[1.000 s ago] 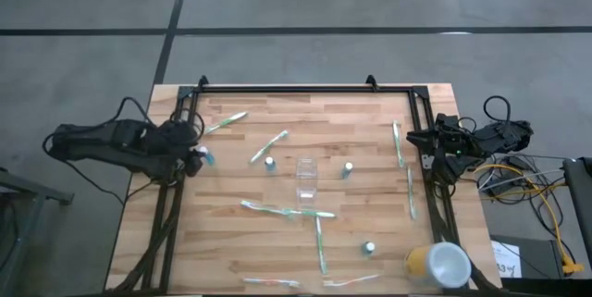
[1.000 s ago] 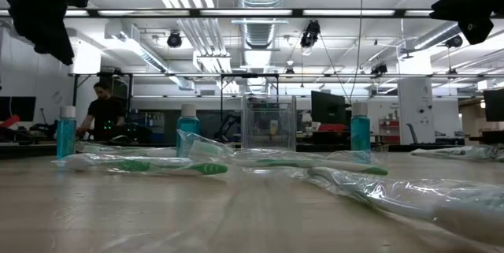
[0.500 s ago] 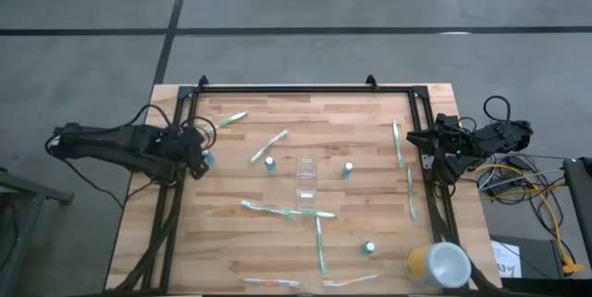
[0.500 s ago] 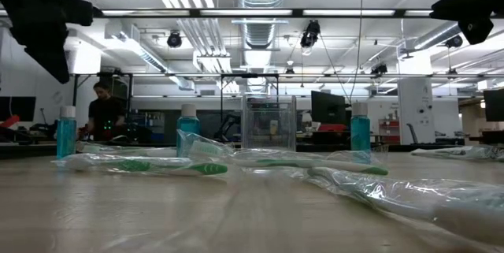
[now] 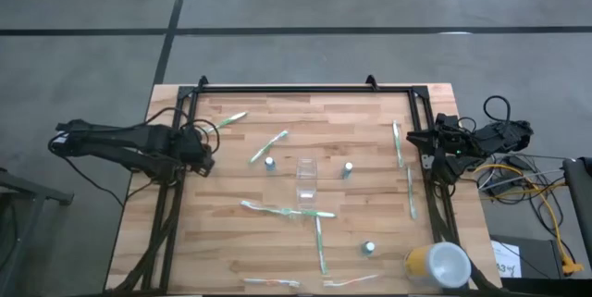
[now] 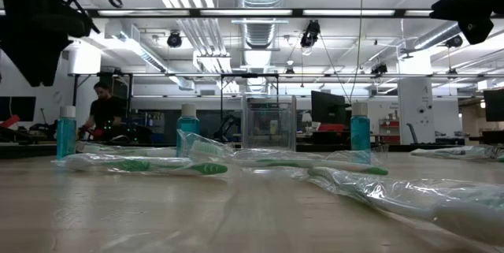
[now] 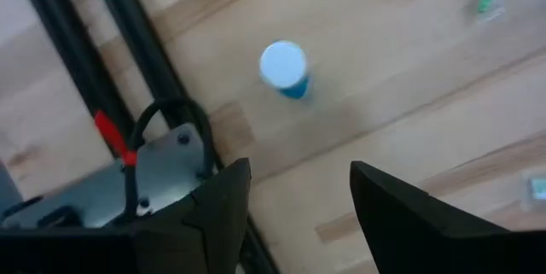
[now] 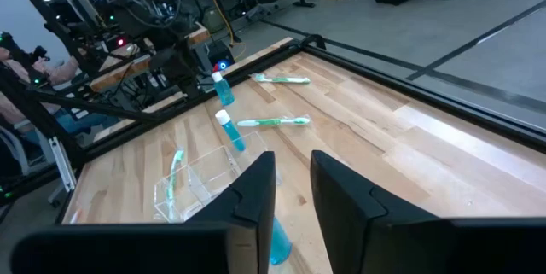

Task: Pick & Place toothbrushing station
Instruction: Put the blue bottle into the middle of the transparent organizer

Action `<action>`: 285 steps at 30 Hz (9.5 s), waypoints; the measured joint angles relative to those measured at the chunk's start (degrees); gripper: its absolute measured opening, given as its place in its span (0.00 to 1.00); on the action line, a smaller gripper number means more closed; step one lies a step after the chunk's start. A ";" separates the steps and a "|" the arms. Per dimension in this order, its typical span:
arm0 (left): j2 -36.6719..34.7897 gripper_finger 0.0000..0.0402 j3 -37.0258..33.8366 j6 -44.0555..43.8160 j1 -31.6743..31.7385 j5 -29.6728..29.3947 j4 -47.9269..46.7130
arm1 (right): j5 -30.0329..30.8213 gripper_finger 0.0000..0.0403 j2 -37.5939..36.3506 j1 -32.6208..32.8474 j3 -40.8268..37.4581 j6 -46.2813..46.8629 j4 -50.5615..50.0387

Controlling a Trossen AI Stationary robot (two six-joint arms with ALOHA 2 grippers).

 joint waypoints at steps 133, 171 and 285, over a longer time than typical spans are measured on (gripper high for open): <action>6.40 0.39 -12.13 -7.85 6.57 -12.28 18.51 | -0.02 0.19 -0.02 0.00 0.00 0.01 0.00; 6.14 0.27 2.82 12.49 6.53 -17.56 28.33 | -0.01 0.17 -0.01 0.00 0.01 0.00 0.01; 30.13 0.33 9.51 48.23 6.26 12.62 69.28 | -0.01 0.18 0.00 0.00 0.02 -0.01 0.01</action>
